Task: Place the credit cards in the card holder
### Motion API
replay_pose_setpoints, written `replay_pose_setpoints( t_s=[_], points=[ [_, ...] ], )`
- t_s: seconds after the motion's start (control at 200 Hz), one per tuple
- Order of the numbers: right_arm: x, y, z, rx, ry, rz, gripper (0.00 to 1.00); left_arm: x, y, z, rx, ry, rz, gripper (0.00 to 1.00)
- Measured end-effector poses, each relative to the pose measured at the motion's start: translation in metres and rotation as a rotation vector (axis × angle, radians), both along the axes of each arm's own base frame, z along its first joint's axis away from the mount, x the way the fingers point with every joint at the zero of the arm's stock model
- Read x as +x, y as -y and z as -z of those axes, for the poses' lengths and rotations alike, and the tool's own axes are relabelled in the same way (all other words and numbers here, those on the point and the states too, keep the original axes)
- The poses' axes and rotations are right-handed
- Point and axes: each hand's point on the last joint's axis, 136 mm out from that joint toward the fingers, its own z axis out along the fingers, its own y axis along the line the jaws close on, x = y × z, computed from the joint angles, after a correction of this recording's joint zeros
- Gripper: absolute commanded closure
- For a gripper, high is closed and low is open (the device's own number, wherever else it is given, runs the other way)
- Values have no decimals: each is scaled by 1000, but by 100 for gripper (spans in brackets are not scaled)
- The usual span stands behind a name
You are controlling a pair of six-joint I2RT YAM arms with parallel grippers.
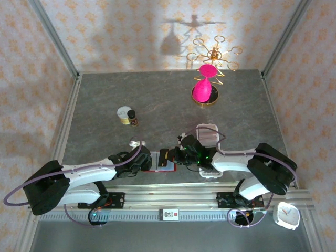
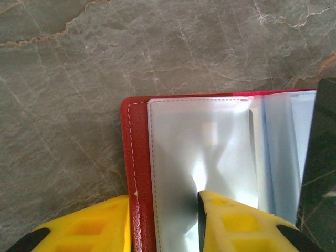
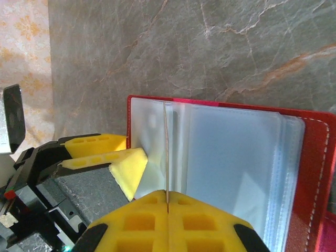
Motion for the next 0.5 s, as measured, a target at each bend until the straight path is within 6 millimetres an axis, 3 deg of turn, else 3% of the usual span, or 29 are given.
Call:
replay_pose_setpoints(
  t_s=[0.501],
  points=[
    [2,-5,15,-4,-39,17,100,0,0,0,-7,6,0,67]
  ],
)
